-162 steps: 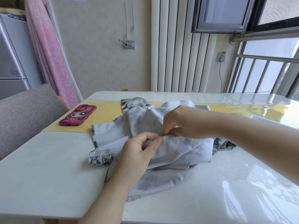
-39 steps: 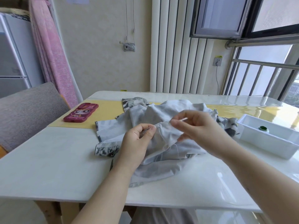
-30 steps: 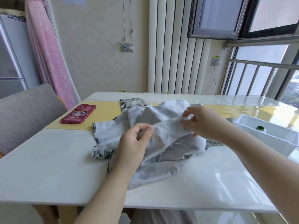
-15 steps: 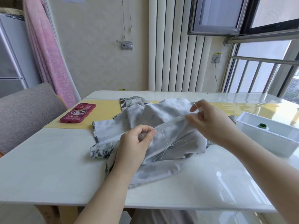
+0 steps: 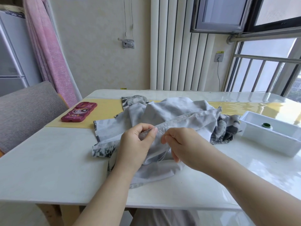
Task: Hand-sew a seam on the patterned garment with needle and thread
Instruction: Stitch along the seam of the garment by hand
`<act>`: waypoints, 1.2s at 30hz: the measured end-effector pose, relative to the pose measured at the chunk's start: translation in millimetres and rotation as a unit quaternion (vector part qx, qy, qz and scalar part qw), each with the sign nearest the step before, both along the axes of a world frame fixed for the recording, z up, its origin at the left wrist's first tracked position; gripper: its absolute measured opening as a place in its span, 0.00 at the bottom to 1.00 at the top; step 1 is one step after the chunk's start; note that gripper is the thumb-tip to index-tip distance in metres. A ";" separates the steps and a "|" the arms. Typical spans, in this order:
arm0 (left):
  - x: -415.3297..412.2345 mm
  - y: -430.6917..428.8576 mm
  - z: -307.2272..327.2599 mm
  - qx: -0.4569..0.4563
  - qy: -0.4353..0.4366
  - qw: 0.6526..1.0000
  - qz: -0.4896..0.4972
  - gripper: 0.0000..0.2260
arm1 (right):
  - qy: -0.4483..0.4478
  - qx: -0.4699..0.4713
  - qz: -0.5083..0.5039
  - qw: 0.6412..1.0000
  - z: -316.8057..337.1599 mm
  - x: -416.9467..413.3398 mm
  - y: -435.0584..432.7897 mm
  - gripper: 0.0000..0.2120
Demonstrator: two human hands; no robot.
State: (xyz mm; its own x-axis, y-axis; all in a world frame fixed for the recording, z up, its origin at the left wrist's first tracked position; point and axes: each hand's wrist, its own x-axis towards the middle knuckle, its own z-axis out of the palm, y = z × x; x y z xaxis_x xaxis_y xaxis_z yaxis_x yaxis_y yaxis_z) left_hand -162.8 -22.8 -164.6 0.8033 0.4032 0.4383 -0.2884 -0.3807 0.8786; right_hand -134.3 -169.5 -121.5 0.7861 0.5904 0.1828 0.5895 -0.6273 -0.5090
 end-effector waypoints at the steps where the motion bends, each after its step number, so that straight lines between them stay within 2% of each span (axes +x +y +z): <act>1: -0.3 -0.2 0.3 0.000 -0.001 1.000 -0.001 0.05 | 0.002 0.000 -0.002 1.000 0.0 0.6 0.6 0.13; 19: -1.3 -0.6 1.0 -0.015 0.010 1.000 -0.005 0.05 | 0.003 0.002 -0.017 1.000 2.6 0.7 2.9 0.13; 32: -7.3 -5.3 5.3 0.007 0.013 1.000 -0.020 0.05 | 0.012 0.021 -0.028 0.999 1.2 3.9 11.7 0.13; 36: -8.0 -5.1 5.3 0.007 0.008 1.000 -0.016 0.04 | 0.021 0.062 -0.037 0.997 0.1 5.7 15.8 0.08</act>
